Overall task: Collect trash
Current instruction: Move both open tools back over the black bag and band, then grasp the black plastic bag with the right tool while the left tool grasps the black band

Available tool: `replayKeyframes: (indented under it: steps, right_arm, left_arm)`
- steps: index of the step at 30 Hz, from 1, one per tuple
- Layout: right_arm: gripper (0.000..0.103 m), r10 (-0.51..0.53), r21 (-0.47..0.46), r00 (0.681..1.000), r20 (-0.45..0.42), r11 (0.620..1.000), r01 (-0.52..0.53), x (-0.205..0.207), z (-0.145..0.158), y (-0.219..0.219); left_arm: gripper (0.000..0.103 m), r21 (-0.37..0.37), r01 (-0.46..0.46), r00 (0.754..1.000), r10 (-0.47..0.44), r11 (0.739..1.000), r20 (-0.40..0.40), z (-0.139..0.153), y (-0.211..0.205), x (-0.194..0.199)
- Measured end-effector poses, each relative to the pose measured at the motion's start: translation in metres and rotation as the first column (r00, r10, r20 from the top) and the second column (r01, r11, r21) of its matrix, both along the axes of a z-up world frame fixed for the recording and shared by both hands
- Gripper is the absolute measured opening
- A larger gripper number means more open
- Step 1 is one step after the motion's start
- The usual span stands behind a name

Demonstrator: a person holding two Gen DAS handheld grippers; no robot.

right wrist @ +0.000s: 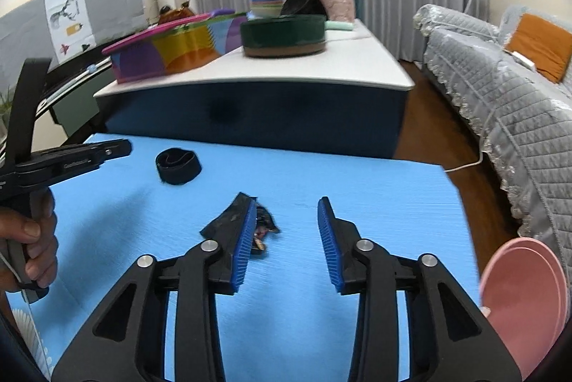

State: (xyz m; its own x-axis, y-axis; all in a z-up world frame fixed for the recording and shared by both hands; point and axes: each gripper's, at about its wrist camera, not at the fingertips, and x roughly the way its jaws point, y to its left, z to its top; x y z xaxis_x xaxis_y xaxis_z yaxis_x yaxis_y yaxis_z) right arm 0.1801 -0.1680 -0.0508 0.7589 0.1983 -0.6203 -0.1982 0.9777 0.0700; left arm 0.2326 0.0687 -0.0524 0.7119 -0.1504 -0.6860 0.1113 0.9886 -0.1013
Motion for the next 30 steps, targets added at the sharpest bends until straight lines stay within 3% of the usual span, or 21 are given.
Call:
replayKeyframes:
  steps: [9, 10, 12, 19, 23, 30]
  right_arm:
    - [0.067, 0.041, 0.015, 0.997, -0.064, 0.999, -0.04, 0.026, -0.024, 0.019]
    - [0.068, 0.044, 0.016, 0.997, -0.07, 0.999, -0.043, 0.028, -0.025, 0.021]
    - [0.074, 0.057, 0.017, 0.994, -0.089, 0.998, -0.055, 0.033, -0.029, 0.024]
    - [0.075, 0.044, 0.021, 0.985, -0.168, 0.999, -0.041, 0.047, -0.04, 0.023]
    - [0.064, 0.062, 0.019, 0.981, -0.182, 0.998, -0.059, 0.047, -0.042, 0.025]
    - [0.041, 0.09, 0.003, 0.983, -0.159, 0.996, -0.091, 0.039, -0.038, 0.029]
  left_arm:
    - [0.009, -0.029, -0.005, 0.999, 0.004, 1.0, -0.041, -0.019, 0.0, 0.022]
    - [0.012, -0.032, -0.008, 0.999, 0.006, 0.999, -0.047, -0.021, 0.0, 0.025]
    - [0.03, -0.038, -0.018, 0.998, 0.016, 0.999, -0.059, -0.025, 0.0, 0.029]
    - [0.029, -0.039, -0.009, 0.997, 0.005, 0.999, -0.082, -0.034, -0.005, 0.031]
    - [0.015, -0.033, 0.009, 0.997, -0.012, 0.999, -0.082, -0.032, -0.009, 0.029]
    - [0.006, -0.024, 0.014, 0.996, -0.016, 1.0, -0.084, -0.031, -0.013, 0.03]
